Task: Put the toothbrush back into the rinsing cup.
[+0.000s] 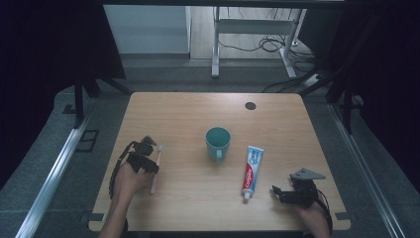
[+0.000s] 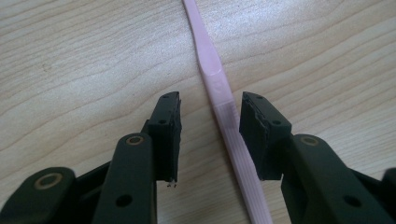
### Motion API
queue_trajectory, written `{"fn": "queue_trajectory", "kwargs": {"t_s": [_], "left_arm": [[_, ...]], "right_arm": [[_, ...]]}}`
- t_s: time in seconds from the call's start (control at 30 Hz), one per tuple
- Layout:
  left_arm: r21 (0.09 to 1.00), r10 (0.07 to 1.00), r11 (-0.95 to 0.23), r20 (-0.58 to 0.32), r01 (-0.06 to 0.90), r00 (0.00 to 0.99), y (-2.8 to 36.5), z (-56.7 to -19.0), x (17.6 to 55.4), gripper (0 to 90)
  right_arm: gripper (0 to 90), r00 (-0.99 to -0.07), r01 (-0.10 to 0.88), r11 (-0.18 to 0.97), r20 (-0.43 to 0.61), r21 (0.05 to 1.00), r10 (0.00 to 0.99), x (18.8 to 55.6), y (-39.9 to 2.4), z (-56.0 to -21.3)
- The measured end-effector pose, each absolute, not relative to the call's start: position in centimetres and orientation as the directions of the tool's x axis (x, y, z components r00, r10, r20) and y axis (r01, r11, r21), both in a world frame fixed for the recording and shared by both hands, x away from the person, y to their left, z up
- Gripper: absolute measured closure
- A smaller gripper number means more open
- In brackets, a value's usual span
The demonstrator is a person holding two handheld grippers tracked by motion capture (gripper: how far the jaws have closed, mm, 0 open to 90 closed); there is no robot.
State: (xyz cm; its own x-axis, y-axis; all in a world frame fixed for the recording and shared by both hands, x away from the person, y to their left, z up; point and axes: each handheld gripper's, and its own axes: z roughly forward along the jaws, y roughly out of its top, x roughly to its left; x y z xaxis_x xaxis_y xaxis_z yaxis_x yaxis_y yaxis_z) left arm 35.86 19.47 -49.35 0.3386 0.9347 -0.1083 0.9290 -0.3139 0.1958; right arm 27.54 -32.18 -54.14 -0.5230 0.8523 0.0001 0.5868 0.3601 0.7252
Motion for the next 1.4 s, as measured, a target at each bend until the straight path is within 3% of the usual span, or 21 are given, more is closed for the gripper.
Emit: {"fn": "queue_trajectory", "kwargs": {"t_s": [0.53, 0.83, 1.4], "left_arm": [[0.057, 0.940, -0.333, -0.058, 0.941, 0.336, 17.7, -50.1, 37.6, 64.6], [0.050, 0.936, -0.346, -0.045, 0.937, 0.348, 17.6, -50.1, 37.4, 77.3], [0.077, 0.917, -0.386, -0.075, 0.919, 0.391, 17.7, -49.4, 37.4, 79.0]], "right_arm": [[12.4, -0.523, 0.587, 0.360, 0.000, 0.726, 0.852, 27.5, -32.2, -54.1], [12.4, -0.523, 0.587, 0.360, 0.000, 0.725, 0.852, 27.5, -32.2, -54.1], [12.4, -0.523, 0.587, 0.360, 0.000, 0.726, 0.852, 27.5, -32.2, -54.1]]}}
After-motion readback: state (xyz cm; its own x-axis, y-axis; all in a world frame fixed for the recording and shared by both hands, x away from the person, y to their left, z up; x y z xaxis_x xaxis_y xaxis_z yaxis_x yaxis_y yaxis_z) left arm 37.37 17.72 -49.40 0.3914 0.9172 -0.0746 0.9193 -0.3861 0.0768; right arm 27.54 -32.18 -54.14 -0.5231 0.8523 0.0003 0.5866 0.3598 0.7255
